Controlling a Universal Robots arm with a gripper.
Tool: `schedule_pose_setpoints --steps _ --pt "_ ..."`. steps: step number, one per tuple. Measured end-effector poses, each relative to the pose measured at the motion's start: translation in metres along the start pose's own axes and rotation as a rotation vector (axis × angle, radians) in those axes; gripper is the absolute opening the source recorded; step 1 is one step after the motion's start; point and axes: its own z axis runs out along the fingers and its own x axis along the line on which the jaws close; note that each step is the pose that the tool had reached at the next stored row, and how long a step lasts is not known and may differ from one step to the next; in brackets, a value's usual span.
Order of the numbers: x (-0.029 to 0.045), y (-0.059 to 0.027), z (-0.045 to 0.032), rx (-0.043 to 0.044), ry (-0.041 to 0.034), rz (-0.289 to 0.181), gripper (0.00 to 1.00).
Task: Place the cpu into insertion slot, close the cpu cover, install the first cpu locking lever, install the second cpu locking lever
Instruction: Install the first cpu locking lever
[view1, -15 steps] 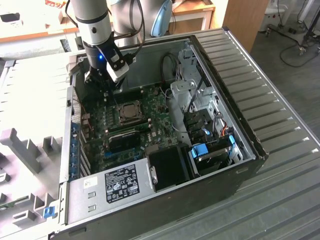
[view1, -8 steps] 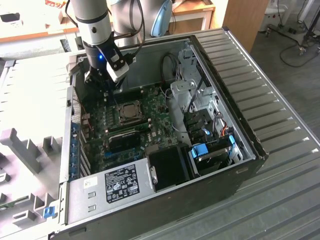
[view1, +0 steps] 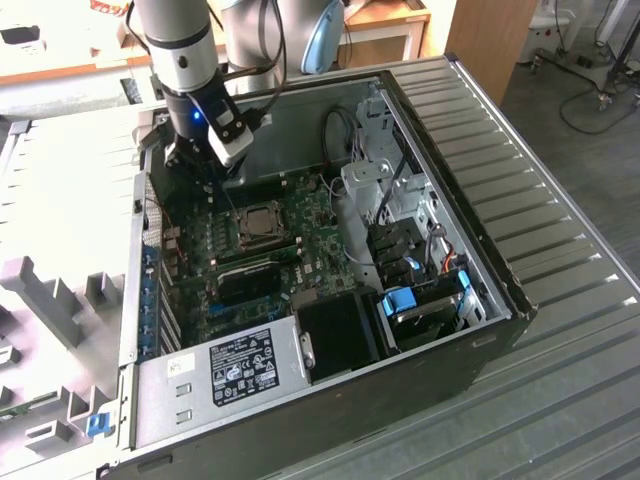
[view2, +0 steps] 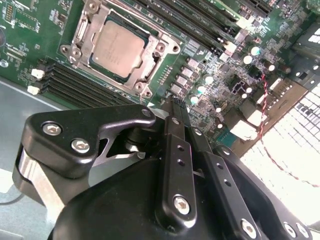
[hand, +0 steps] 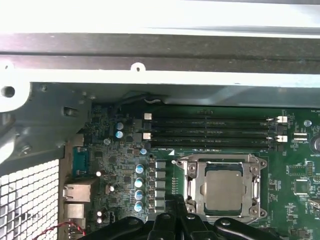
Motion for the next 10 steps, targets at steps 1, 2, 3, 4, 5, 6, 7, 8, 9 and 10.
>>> schedule_pose_setpoints --steps 1,2,3,4,5,6,7,8,9,10 --pt "0.0011 0.0 0.0 -0.0005 -0.0001 0.0 0.1" --pt "0.0023 0.0 0.0 -0.0008 -0.0002 0.0 0.1" --pt "0.0036 0.0 0.0001 -0.0009 -0.0002 0.0 0.1" --pt "0.0052 0.0 0.0001 -0.0022 -0.0001 0.0 0.1" --pt "0.0066 0.0 0.0 -0.0079 -0.0001 0.0 0.1" --pt "0.0077 0.0 0.0 -0.018 -0.0003 0.001 0.1" --pt "0.0085 0.0 0.0 -0.026 -0.0002 0.001 0.1" --pt "0.009 0.0 0.0 -0.0298 -0.0001 0.001 0.1" --pt "0.0095 0.0 0.0 -0.0374 -0.0001 0.001 0.1" --pt "0.0099 0.0 -0.0001 -0.0496 -0.0001 0.001 0.1"
